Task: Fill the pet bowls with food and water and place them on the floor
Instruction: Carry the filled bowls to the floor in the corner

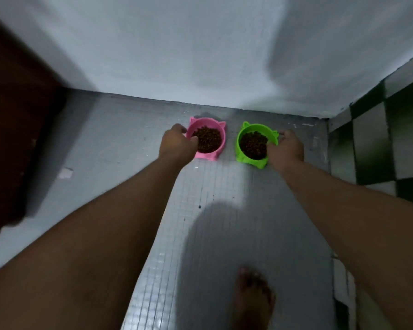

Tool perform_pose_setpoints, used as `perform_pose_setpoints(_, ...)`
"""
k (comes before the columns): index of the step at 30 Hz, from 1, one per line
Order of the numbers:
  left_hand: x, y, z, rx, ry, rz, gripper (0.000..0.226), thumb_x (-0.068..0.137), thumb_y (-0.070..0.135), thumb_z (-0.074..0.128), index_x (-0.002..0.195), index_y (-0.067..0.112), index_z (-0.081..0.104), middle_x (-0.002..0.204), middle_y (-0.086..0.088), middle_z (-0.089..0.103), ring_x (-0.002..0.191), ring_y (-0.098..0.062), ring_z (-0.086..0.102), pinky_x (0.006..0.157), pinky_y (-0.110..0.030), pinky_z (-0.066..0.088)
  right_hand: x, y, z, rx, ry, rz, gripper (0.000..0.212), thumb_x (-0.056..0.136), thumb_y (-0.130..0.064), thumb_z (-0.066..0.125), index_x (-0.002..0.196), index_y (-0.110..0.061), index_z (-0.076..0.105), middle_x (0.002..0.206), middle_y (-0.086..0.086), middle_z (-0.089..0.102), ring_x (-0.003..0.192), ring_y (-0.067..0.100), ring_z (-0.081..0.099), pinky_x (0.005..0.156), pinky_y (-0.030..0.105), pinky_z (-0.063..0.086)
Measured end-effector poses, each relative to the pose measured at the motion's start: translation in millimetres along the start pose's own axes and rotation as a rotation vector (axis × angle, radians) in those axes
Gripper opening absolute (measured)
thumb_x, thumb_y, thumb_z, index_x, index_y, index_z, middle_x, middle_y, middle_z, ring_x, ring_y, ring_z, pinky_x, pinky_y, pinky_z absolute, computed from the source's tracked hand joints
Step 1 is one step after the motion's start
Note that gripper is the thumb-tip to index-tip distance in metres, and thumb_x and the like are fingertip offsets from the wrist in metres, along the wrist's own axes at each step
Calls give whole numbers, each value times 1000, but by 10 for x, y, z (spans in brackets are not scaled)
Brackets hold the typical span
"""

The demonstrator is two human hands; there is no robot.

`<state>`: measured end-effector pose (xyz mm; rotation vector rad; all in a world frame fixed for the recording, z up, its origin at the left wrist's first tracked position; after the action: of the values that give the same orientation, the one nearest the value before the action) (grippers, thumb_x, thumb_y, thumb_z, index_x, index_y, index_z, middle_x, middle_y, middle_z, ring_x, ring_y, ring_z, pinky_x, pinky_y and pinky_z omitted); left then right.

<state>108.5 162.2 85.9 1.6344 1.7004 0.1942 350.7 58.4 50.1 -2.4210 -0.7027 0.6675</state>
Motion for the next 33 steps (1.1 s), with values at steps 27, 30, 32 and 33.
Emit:
perform_pose_setpoints(27,-4982,1712,-3488,-58,-183,321,26,94,36,69,118,28,63,103,4,65,97,-22,66,85,-40,59,-5066,-1858,-4003,246,-29,-71,43,94,-19,64,135,-26,53,130,2,56,111,18,57,95,40,54)
perform_pose_setpoints(30,-5464,1592,-3574,-47,-176,365,23,94,35,68,115,28,63,100,7,64,96,-22,67,82,-39,59,-5488,-1692,-4240,250,-23,-106,43,93,-21,64,134,-27,54,127,0,56,108,20,60,94,42,55)
perform_pose_setpoints(32,-5801,1512,-3609,-67,-170,388,21,95,35,68,114,27,63,97,10,63,92,-19,66,72,-30,57,-5777,-1561,-4404,261,4,-141,41,92,-19,65,132,-25,56,124,1,58,108,21,60,94,45,54)
perform_pose_setpoints(33,-5986,1476,-3623,-86,-165,399,20,95,33,68,113,26,63,96,11,63,87,-16,65,64,-24,53,-5937,-1490,-4487,270,20,-153,41,92,-18,65,131,-24,56,124,2,58,109,21,60,95,44,54)
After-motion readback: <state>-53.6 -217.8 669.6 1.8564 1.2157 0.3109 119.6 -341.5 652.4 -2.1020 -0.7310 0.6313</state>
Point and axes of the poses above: each hand's wrist, its own x-axis towards the middle knuckle, its own z-axis out of the palm, y = z × x, the point moved 1 cm from there along x, towards the middle knuckle
